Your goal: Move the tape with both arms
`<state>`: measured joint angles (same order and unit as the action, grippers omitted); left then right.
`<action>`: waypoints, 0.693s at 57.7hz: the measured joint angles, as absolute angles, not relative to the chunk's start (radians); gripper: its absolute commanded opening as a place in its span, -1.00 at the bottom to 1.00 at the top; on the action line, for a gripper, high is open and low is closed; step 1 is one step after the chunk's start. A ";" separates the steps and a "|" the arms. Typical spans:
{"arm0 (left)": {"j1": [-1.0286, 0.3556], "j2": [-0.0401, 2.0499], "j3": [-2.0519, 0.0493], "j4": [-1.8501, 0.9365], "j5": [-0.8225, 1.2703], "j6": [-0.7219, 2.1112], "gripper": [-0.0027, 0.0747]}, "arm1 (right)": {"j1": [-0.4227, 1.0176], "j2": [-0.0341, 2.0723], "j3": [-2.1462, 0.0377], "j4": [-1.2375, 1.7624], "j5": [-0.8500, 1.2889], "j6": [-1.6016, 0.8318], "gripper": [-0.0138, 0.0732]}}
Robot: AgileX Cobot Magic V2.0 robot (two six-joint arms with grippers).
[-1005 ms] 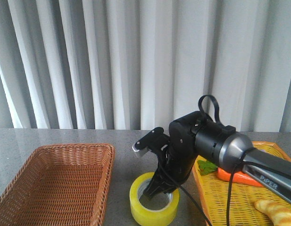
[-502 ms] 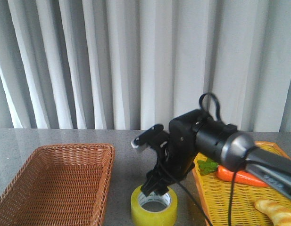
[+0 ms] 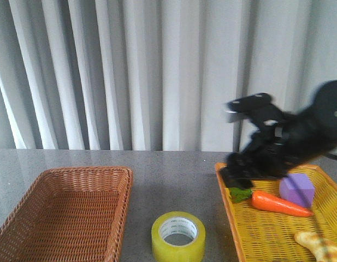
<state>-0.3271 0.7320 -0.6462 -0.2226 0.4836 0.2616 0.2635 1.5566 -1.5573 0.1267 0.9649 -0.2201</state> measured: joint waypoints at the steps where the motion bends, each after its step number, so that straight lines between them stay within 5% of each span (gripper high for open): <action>1: -0.327 0.732 -0.646 -0.223 0.484 0.262 0.57 | 0.250 1.541 -1.536 0.138 0.958 -0.225 0.37; 18: -0.327 0.732 -0.646 -0.223 0.484 0.262 0.57 | 0.061 1.197 -1.055 0.221 0.791 -0.269 0.37; 40: -0.327 0.732 -0.646 -0.223 0.484 0.262 0.57 | 0.042 0.779 -0.678 0.214 0.711 -0.193 0.37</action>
<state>-0.3271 0.7320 -0.6462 -0.2226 0.4836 0.2616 0.0419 0.7789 -0.6779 0.2143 0.7105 -0.1933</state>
